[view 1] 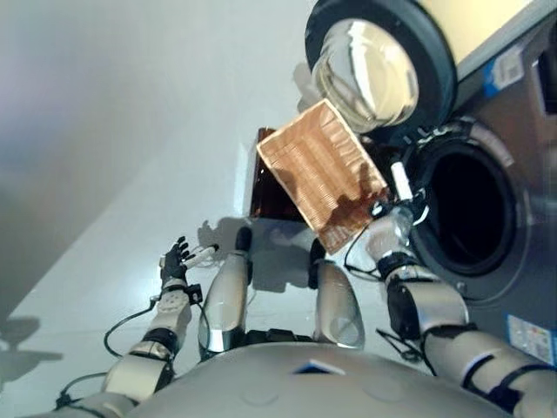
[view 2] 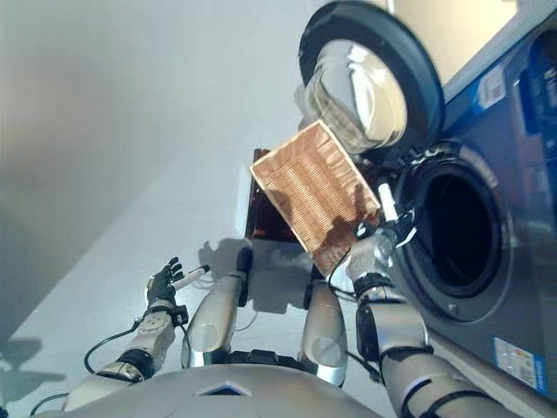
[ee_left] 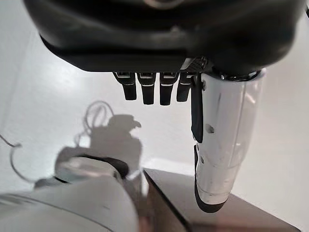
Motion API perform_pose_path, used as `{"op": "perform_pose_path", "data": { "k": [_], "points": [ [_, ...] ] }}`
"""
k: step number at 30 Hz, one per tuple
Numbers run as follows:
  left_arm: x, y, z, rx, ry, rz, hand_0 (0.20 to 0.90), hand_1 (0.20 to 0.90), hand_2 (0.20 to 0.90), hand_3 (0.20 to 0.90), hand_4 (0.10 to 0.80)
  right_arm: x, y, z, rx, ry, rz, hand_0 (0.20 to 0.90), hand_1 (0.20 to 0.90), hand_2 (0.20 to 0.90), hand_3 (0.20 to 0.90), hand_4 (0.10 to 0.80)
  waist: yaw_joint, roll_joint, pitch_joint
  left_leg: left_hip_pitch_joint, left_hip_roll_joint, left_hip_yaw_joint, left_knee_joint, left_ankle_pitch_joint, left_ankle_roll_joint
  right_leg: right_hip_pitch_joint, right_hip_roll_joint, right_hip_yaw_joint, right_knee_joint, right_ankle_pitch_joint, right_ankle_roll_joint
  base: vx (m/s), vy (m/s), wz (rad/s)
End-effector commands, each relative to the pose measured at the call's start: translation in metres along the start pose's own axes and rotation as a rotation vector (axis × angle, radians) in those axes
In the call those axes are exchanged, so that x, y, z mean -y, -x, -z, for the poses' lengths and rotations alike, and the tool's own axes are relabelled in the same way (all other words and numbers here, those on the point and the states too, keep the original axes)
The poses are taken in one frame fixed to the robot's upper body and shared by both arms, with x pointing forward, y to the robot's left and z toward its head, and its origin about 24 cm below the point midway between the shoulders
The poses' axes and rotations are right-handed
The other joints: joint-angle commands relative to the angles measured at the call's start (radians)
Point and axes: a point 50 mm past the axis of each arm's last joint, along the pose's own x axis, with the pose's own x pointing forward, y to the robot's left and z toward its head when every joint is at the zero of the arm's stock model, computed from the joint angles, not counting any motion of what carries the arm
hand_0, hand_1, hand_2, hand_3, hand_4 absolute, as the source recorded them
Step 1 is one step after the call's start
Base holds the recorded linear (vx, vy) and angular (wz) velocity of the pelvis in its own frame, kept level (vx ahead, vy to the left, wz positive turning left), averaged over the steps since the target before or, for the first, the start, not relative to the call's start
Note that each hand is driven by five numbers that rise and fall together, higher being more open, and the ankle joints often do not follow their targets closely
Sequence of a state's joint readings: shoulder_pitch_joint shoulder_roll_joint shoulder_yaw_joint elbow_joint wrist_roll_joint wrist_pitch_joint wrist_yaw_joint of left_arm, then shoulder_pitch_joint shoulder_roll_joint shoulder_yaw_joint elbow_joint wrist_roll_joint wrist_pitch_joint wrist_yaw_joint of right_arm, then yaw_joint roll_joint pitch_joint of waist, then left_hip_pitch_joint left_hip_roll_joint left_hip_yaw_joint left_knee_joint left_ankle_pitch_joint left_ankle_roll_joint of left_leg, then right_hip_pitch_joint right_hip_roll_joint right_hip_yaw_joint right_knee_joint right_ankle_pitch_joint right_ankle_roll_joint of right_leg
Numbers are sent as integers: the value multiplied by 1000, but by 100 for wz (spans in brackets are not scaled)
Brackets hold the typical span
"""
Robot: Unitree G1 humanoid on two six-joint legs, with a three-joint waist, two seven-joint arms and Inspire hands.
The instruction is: Pick up the clothes and place them into the washing machine
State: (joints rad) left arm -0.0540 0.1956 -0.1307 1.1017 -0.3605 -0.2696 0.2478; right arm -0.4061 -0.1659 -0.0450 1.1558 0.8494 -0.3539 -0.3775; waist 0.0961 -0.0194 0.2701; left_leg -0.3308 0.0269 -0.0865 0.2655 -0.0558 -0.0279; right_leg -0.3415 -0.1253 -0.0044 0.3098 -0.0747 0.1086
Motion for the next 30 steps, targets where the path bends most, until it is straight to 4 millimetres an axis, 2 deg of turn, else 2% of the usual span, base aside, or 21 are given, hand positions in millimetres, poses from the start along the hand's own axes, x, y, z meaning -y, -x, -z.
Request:
{"op": "perform_pose_path", "data": {
  "k": [1,3,4,5,6,7,8,9,10,12,13,15,16,18,19,20,22,24,28,30],
  "points": [
    [-19,-5,-12,67,-31,-31,900,900,900,900,800,10,-2,-8,79,168,-75,900,900,900,900,800,-6,2,-74,1,-41,40,-37,3,-19,52,-5,-8,-99,65,-6,75,22,-3],
    [-20,-4,-9,64,-25,-16,900,900,900,900,800,37,2,13,16,262,-56,900,900,900,900,800,-17,-8,-104,52,-43,42,-77,8,-18,92,-6,-5,-133,76,1,136,22,-4],
    [-21,-3,-10,75,-7,3,900,900,900,900,800,60,8,28,-28,397,-52,900,900,900,900,800,-24,-16,-129,95,-43,47,-101,9,-16,128,-7,0,-159,83,7,110,5,-2],
    [-21,-3,-10,75,-7,3,900,900,900,900,800,60,8,28,-28,397,-52,900,900,900,900,800,-24,-16,-128,96,-43,47,-101,9,-16,129,-7,0,-159,83,7,132,-6,-5],
    [-23,-1,-7,72,15,7,900,900,900,900,800,87,16,47,-100,483,-21,900,900,900,900,800,-29,-22,-156,145,-44,52,-131,11,-15,169,-7,4,-183,86,12,103,-8,-10],
    [-23,-1,-6,71,32,6,900,900,900,900,800,97,20,53,-125,505,-4,900,900,900,900,800,-33,-25,-169,164,-43,55,-144,11,-15,185,-8,7,-194,89,14,104,-8,-15],
    [-23,-1,-6,70,31,6,900,900,900,900,800,98,20,53,-126,505,-4,900,900,900,900,800,-33,-25,-168,168,-43,55,-147,11,-15,188,-8,7,-196,89,14,96,-12,-11],
    [-22,-1,-8,85,31,3,900,900,900,900,800,123,31,70,-203,558,28,900,900,900,900,800,-43,-31,-197,208,-35,64,-172,12,-14,217,-11,16,-215,96,20,92,-21,-14],
    [-21,0,-10,103,22,5,900,900,900,900,800,133,38,78,-242,609,32,900,900,900,900,800,-45,-34,-207,227,-33,66,-183,13,-14,233,-13,21,-225,99,22,106,-33,-11],
    [-19,0,-12,126,4,6,900,900,900,900,800,140,43,84,-267,660,22,900,900,900,900,800,-45,-38,-214,249,-31,70,-196,14,-14,251,-16,27,-238,104,25,41,-31,-17],
    [-18,1,-13,142,-23,-10,900,900,900,900,800,156,56,99,-333,826,-18,900,900,900,900,800,-44,-45,-230,281,-25,75,-222,19,-15,278,-21,32,-260,108,28,43,-39,-21],
    [-18,4,8,35,-22,32,900,900,900,900,800,168,64,107,-381,1032,-103,900,900,900,900,800,-49,-47,-245,313,-18,83,-251,28,-18,298,-21,36,-274,110,30,41,-39,-19],
    [-18,4,8,35,-21,33,900,900,900,900,800,168,64,107,-381,1033,-103,900,900,900,900,800,-49,-47,-243,316,-18,83,-252,28,-18,301,-21,35,-275,110,30,23,-24,-15],
    [-18,7,22,-28,-103,95,900,900,900,900,800,184,71,111,-446,1234,-159,900,900,900,900,800,-55,-41,-255,343,-9,89,-286,44,-21,317,-19,39,-279,109,32,26,-21,-11],
    [-18,12,36,-94,-188,148,900,900,900,900,800,201,79,116,-536,1338,-174,900,900,900,900,800,-66,-37,-273,367,-3,93,-327,58,-26,328,-16,36,-279,103,32,28,-15,-10],
    [-18,12,36,-94,-188,148,900,900,900,900,800,201,79,116,-536,1338,-174,900,900,900,900,800,-66,-37,-272,369,-2,93,-329,59,-27,329,-16,36,-279,102,32,57,-7,-7],
    [-14,19,56,-182,-312,228,900,900,900,900,800,215,83,115,-596,1388,-153,900,900,900,900,800,-74,-28,-290,398,4,99,-331,55,-25,356,-12,37,-283,94,32,77,-2,2],
    [-12,21,58,-189,-327,246,900,900,900,900,800,216,82,113,-599,1383,-143,900,900,900,900,800,-76,-26,-298,404,6,98,-332,53,-26,363,-11,37,-285,94,32,60,-15,3],
    [-12,25,65,-221,-372,264,900,900,900,900,800,209,78,112,-577,1414,-161,900,900,900,900,800,-78,-20,-318,426,14,99,-339,50,-29,381,-11,34,-296,93,32,33,-13,1],
    [-10,24,64,-215,-383,262,900,900,900,900,800,199,73,112,-540,1413,-184,900,900,900,900,800,-78,-20,-318,426,19,100,-337,52,-32,384,-7,32,-292,89,31,0,0,0]
  ]
}}
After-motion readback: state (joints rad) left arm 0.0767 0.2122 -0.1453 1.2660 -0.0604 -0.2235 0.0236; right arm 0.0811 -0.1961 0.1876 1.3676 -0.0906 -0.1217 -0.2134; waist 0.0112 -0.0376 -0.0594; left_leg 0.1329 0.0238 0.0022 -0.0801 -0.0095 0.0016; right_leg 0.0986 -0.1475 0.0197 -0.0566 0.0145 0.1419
